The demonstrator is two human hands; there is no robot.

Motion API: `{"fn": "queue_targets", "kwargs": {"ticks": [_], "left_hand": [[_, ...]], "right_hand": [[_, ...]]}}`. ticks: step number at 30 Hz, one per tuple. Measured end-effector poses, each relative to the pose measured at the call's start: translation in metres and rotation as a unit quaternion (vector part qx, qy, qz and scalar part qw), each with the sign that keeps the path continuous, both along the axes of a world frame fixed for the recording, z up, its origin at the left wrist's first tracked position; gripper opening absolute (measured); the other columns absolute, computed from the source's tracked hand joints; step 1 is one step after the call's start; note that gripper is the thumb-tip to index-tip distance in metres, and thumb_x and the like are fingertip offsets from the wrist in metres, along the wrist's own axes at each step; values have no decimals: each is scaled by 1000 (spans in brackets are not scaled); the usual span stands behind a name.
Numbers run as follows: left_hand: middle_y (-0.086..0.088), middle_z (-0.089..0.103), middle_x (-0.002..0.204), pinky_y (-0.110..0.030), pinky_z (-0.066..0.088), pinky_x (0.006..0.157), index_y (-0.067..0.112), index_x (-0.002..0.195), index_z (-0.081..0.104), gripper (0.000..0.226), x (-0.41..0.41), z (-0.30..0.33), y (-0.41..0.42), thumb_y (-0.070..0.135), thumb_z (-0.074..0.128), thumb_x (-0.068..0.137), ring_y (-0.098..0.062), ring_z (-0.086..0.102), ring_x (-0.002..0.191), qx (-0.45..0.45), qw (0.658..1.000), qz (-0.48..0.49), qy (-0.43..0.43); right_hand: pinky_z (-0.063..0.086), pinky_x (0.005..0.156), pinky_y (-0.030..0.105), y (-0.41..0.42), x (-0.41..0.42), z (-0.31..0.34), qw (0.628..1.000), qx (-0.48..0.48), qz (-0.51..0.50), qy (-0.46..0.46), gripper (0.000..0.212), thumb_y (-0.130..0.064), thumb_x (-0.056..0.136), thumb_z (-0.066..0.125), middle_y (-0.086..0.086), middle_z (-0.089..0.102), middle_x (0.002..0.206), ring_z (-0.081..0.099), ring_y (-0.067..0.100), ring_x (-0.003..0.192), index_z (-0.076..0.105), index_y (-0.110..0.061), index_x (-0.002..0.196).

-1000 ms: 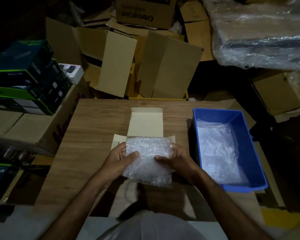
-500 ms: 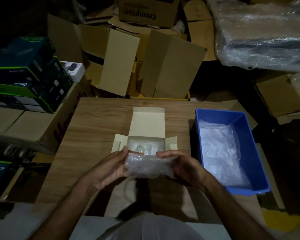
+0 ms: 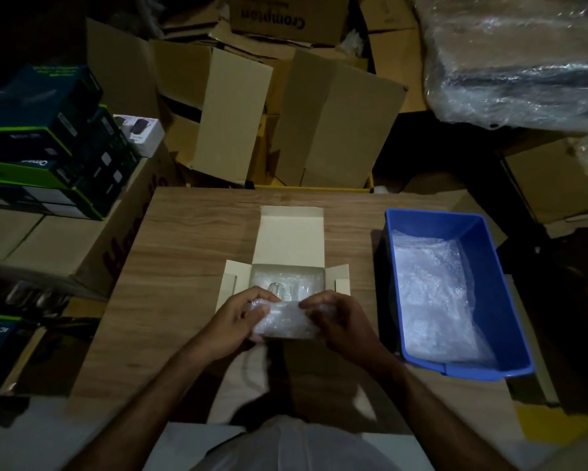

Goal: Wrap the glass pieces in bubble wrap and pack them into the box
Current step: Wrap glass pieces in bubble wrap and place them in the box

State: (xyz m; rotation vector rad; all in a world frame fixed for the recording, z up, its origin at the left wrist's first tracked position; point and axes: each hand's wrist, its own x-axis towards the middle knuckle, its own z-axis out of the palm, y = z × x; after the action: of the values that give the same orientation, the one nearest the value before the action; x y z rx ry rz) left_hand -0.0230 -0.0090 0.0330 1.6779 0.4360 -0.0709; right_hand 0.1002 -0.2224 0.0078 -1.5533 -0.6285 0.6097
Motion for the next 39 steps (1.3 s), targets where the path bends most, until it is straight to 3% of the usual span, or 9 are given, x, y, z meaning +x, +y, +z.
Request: {"fn": "queue_targets", "kwargs": {"ticks": [6,9,13,17,21,27,31,36,39], "left_hand": [[-3,70,130,-22,56,90,11,123,72,32,6,-7,22,13,70,91,-19,67,119,-235,968,11,90],[2,70,122,-10,52,83,17,120,75,36,14,-7,31,4,78,86,3,67,110,-83,992,-65,74],[4,69,112,-21,54,86,29,105,78,31,34,-23,31,6,81,84,-14,67,106,136,990,-28,12],[11,66,110,-27,54,83,30,106,76,22,50,-36,34,24,81,85,-8,63,99,335,942,-21,-17],[2,66,108,-29,45,85,20,105,74,19,67,-48,35,20,75,86,-18,59,100,510,857,-54,-43],[-9,66,92,-40,52,70,11,85,73,17,88,-65,35,14,84,72,-31,63,85,608,783,-125,33],[-6,63,117,-40,44,88,16,112,69,22,92,-73,27,19,65,90,-29,58,110,624,756,-165,108],[-20,63,128,-52,50,95,6,131,63,50,66,-70,10,24,71,85,-40,61,116,577,801,-142,68],[-13,28,164,-51,17,124,14,158,29,82,58,-66,18,50,62,91,-31,31,149,586,755,-258,140]], "right_hand": [[55,86,15,3,-7,-17,998,-48,-2,42,37,-2,75,87,-7,69,123,65,2,113,76,-9,109],[59,75,20,11,-6,-21,996,-65,-34,43,26,-5,79,85,0,71,115,71,12,102,78,-14,102],[59,80,29,23,2,-26,991,-93,-98,-19,20,-5,82,82,7,68,111,70,20,100,76,-10,101],[53,77,14,38,20,-30,959,-219,-39,-178,36,-1,88,64,1,50,122,60,8,99,74,-20,116],[41,66,23,58,40,-31,884,-324,-13,-336,30,-14,84,59,1,61,107,61,17,88,73,-26,108],[34,80,39,67,50,-51,798,-373,-4,-474,31,-27,85,49,13,64,104,54,31,95,71,-12,100],[39,79,37,75,40,-48,784,-405,9,-470,24,-22,70,77,12,67,95,64,33,86,75,-10,91],[40,101,39,71,26,-38,801,-458,63,-381,55,-26,77,68,13,64,125,60,32,115,62,-8,128],[34,114,41,72,24,-35,780,-484,124,-377,79,-30,86,68,17,43,150,42,33,137,34,-2,151]]}}
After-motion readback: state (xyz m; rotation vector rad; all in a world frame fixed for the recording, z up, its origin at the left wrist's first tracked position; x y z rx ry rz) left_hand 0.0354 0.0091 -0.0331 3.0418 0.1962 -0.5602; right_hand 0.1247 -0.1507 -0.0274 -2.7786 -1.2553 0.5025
